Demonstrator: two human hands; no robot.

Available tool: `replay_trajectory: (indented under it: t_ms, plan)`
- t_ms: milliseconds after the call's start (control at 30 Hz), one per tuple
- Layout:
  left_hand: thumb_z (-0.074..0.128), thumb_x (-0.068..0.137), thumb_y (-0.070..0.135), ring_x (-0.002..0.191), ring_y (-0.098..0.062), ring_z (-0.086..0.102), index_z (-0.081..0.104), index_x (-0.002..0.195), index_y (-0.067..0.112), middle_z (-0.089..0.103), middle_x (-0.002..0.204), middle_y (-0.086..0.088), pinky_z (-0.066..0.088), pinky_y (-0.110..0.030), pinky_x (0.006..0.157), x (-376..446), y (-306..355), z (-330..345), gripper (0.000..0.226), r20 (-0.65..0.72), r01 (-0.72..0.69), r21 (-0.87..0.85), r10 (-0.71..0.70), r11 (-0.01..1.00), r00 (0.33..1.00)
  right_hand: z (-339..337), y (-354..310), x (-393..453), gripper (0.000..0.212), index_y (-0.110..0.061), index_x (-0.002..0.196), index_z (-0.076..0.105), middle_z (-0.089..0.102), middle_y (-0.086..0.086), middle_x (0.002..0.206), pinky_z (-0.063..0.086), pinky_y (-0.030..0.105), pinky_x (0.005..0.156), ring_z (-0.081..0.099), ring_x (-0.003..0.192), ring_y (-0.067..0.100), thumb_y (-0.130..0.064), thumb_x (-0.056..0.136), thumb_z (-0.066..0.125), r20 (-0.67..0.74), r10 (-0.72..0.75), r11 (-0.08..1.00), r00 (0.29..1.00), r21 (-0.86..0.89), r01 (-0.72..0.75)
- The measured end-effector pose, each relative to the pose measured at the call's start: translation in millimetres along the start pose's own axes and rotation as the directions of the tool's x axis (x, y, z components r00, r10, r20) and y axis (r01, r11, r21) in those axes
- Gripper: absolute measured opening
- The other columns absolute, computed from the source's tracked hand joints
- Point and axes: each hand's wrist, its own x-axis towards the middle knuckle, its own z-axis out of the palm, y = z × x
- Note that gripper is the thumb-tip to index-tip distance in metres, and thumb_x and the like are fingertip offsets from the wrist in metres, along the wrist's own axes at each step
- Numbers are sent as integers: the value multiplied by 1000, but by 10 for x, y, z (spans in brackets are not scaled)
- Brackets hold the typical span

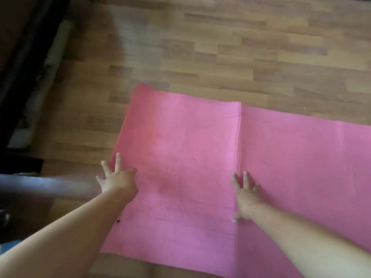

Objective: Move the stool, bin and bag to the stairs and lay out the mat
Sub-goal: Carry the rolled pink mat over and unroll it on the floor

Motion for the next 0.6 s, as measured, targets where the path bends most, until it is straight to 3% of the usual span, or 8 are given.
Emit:
replay_trajectory:
  t_ms: [67,167,233,333,433,600]
  plan:
    - [58,82,16,146,-45,-8,46,133,46,-25,160,1,24,-61,113,78,-90,77,60,-36,5,5,-4,1000,999,123,13,40,153,-37,141,-39,-56,9,137,35,59,109,-19,140,55,-28,61,92,-16,-8,1000,1000,-16,8]
    - [49,85,6,139,-41,20,48,133,43,-21,161,1,42,-46,104,162,-164,130,60,-63,-13,-11,12,1000,998,191,7,133,155,-38,128,-49,-60,13,134,32,67,106,-23,137,59,-24,62,91,-50,-13,998,999,-68,10]
    - [42,86,4,133,-37,30,47,134,38,-20,161,-1,46,-41,100,205,-206,151,59,-54,-41,46,43,998,998,157,16,190,157,-42,118,-54,-64,12,130,32,69,104,-26,135,60,-23,60,91,-69,-20,996,997,-83,14]
    - [43,86,5,143,-38,16,40,140,28,-26,160,-2,38,-41,109,281,-255,211,58,-19,-98,110,101,989,995,2,54,301,159,-47,113,-55,-67,8,126,30,71,104,-30,135,58,-21,57,92,-73,-19,997,997,-76,14]
    - [51,86,8,146,-42,-16,10,155,22,-30,158,-7,19,-45,120,380,-280,292,81,52,-162,151,156,975,986,-227,96,419,159,-50,114,-53,-69,5,123,29,72,104,-31,136,55,-17,57,92,-71,-41,997,997,-69,36]
    - [78,73,28,146,-38,-19,-24,150,8,-30,157,-12,16,-44,121,505,-389,428,129,206,-207,182,169,961,964,-520,244,560,158,-50,123,-48,-67,2,127,30,69,106,-30,138,52,-14,56,91,-81,-79,987,994,-149,66]
